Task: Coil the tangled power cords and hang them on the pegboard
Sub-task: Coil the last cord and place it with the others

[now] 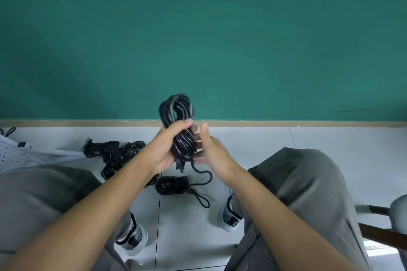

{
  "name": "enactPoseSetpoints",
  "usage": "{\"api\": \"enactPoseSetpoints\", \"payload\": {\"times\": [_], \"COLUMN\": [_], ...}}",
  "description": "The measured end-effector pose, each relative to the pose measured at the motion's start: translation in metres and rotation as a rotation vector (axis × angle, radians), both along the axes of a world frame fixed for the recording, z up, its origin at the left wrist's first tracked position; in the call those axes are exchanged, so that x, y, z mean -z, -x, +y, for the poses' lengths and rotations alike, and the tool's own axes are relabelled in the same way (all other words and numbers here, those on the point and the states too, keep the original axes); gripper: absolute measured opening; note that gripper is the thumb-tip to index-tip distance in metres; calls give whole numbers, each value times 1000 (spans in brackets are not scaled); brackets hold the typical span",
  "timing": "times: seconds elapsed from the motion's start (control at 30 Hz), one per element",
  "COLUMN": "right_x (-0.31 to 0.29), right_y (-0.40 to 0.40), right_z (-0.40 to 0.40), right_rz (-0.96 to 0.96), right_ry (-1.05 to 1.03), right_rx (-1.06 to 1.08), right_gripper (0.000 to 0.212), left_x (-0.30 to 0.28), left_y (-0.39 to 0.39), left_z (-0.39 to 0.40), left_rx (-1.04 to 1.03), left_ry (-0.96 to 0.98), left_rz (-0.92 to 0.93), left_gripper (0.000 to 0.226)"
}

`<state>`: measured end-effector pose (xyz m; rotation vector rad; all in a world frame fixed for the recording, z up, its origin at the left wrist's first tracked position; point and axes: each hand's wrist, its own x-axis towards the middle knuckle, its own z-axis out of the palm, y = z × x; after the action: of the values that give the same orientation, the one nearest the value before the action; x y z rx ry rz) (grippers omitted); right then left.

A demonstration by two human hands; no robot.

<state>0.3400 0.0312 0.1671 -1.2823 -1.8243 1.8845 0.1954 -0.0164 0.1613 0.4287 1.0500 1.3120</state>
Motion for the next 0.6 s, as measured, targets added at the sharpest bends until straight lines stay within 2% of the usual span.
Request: {"api": "enactPoseSetpoints", "payload": {"times": [0.07,0.1,0.2,0.3,0.4,0.6], "right_x": [2,0,1,6,4,-4], "right_y": [2,2,1,-3,-5,-7], "right_z": [-10,-13,-16,-15,-14,-6], "right_rz": [-16,-32,-58,-88,-164,-178], "right_ry": [6,-8,-69,-219,-325,-375], "right_rx": [-125,-147,-188,-295,-339,-248], "right_gripper": [78,77,53,23,30,26], "left_x": [0,1,3,6,16,21], "left_y": [14,22,36,27,18,15], "left_z": [6,8,10,7,8,8], "left_rx": [-177,-257,-409,-397,-359,-262], "left_ry": [13,39,119,124,103,141], "left_rz": [-85,-72,88,449,735,1047], "left_gripper": [26,28,28,30,34,44]}}
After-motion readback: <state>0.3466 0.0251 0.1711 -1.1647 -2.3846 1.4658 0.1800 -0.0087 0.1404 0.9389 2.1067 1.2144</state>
